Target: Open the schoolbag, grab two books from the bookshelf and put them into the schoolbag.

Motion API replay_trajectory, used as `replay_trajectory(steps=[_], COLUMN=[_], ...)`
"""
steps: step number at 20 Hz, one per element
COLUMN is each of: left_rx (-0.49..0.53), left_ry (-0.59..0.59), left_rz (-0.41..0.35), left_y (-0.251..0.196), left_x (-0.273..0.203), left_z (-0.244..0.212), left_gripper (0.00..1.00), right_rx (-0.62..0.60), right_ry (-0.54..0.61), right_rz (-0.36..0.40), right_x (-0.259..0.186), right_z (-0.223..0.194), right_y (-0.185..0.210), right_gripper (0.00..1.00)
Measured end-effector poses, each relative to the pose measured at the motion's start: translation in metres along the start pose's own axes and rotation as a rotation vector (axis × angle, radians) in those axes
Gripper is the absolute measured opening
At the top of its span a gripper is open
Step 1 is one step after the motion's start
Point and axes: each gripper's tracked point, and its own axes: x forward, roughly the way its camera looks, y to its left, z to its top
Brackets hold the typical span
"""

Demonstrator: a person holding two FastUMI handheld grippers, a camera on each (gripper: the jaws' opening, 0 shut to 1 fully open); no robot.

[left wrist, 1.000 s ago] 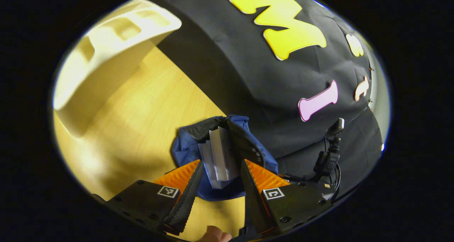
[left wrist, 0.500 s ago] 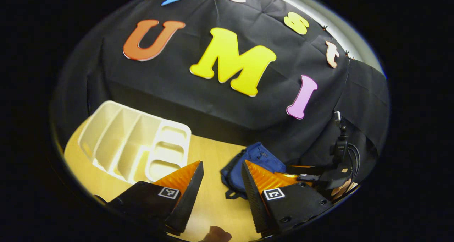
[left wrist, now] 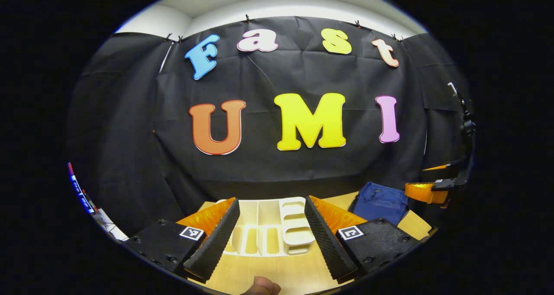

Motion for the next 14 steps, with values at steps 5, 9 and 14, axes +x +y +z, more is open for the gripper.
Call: replay_trajectory(steps=[5, 9, 14], left_rx=[-0.074, -0.118, -0.099], left_ry=[0.001, 0.001, -0.014], left_rz=[0.087, 0.084, 0.078], left_y=[0.029, 0.041, 0.045], left_x=[-0.035, -0.052, -0.056], left_z=[-0.013, -0.030, -0.034], left_gripper=[0.96, 0.97, 1.00], right_rx=[0.019, 0.021, 0.003], right_ry=[-0.134, -0.143, -0.140], right_rz=[-0.050, -0.003, 0.007], right_x=[-0.049, -0.063, -0.058], right_z=[0.018, 0.011, 0.010], right_y=[0.021, 0.048, 0.069], right_gripper=[0.99, 0.94, 0.99])
